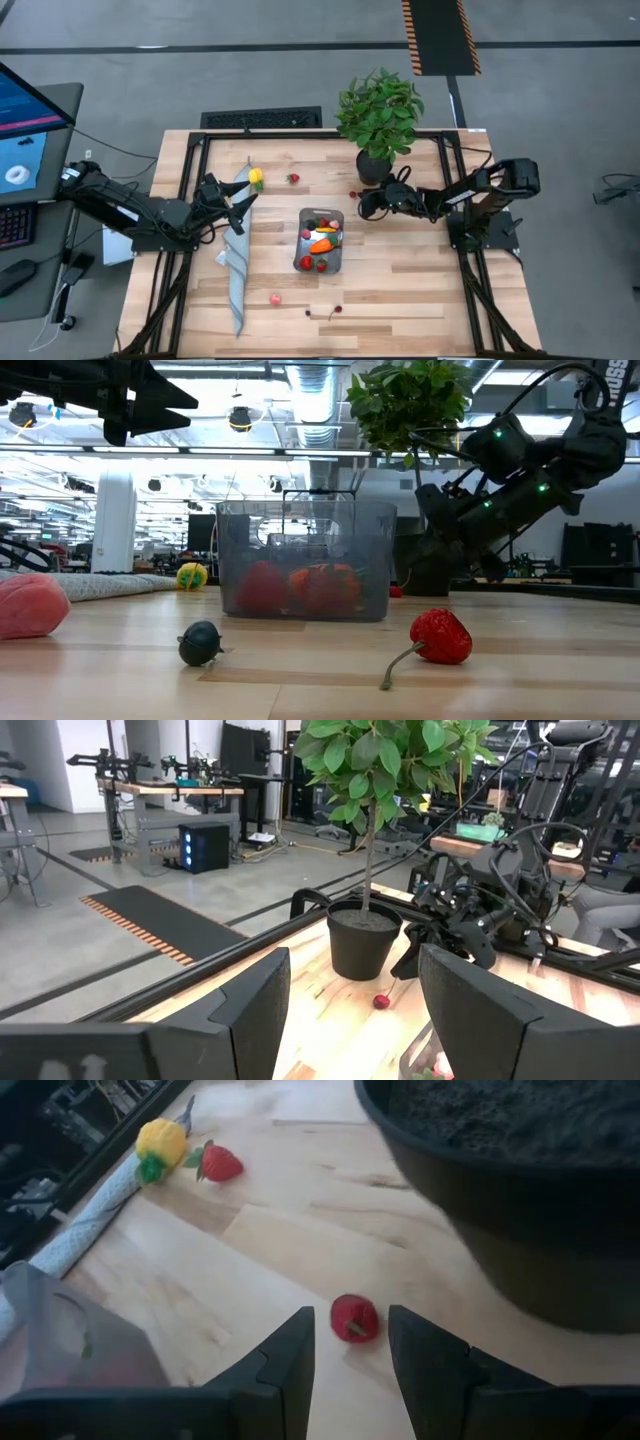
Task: Pick and placing Produce into tupperware
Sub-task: Put the top cherry into the bin
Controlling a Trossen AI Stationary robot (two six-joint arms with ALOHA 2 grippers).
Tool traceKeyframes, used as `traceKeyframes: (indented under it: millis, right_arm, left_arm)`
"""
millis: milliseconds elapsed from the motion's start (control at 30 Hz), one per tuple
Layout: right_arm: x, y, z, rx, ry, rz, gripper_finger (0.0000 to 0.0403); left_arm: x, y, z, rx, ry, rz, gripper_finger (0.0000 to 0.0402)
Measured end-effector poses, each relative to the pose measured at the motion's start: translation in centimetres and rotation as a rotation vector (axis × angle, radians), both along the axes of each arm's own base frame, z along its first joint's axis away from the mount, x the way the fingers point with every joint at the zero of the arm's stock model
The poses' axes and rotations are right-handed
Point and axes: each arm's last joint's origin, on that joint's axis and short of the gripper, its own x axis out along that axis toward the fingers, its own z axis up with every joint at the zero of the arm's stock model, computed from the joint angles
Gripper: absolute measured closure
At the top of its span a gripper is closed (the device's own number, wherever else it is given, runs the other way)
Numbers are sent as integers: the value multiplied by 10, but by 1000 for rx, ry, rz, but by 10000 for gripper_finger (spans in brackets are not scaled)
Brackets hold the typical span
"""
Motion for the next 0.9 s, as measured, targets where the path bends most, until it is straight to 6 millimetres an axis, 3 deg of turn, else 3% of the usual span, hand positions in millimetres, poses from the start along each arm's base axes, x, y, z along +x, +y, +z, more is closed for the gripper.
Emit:
traceKeyframes:
  millis: [433,900]
  right_arm:
    - [15,-5,8,36,25,14,254]
    - [10,-4,1,47,129,16,333]
  left_arm:
    - [0,0,0,0,0,0,190]
    - [1,-1,0,1,-1,-36,190]
